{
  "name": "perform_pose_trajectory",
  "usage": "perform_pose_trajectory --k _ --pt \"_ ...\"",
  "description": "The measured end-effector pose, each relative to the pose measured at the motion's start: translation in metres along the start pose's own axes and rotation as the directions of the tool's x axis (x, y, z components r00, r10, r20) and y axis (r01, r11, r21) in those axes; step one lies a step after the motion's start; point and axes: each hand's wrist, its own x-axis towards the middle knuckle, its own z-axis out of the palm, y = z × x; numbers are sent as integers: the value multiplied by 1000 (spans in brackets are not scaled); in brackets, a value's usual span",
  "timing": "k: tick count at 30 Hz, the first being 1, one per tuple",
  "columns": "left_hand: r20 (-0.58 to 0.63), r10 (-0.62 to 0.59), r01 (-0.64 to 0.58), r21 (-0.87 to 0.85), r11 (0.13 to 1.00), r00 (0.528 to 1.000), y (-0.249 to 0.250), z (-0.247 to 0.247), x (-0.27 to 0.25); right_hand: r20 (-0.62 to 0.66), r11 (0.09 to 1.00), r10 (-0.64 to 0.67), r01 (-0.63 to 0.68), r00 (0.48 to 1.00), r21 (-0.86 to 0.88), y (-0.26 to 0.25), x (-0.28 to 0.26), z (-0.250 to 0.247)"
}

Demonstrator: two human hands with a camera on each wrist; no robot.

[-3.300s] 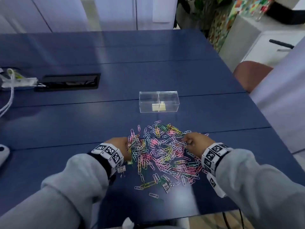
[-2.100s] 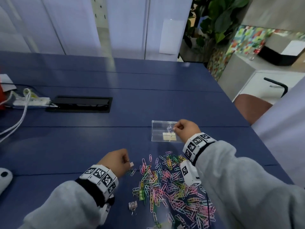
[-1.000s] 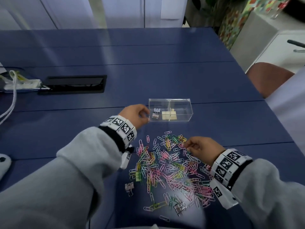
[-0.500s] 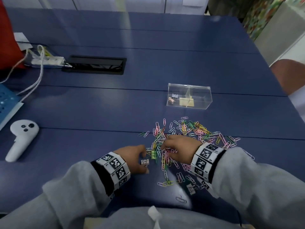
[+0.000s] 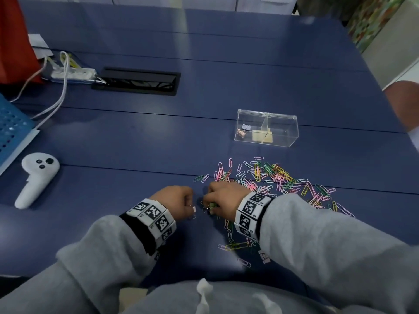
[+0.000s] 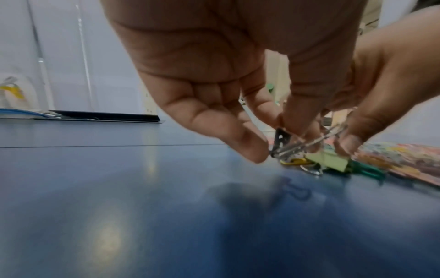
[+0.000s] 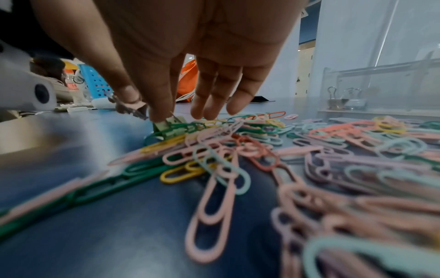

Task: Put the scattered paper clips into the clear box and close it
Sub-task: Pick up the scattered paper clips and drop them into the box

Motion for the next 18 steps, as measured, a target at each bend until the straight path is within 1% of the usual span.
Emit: perform_pose_trajectory --k 2,4,5,7,10,13,15,18 --pt "-42 -23 21 -56 998 999 -2 -6 -3 2 1000 3 -3 1000 15 0 -1 0" --pt "-84 -44 35 -107 994 995 -2 -11 -6 -2 996 27 -27 1000 90 3 -4 -3" --pt "-102 -52 39 -126 991 993 -1 -14 -7 -19 988 51 -48 999 145 6 -6 -5" --pt "-129 -59 35 -185 982 990 1 -20 -8 -93 956 143 -114 985 269 12 -14 -12" --pt "-158 -54 8 -274 962 986 6 -27 -6 -198 884 310 -205 930 420 25 -29 -23" --pt "-199 -50 -18 -327 945 979 11 -32 -3 -249 815 436 -262 865 517 40 -44 -32" --pt "-215 -31 -41 -326 944 976 17 -36 0 -273 762 502 -270 821 588 50 -53 -39" --pt "-241 -7 -73 -322 944 971 25 -43 5 -344 727 582 -282 737 626 63 -58 -54"
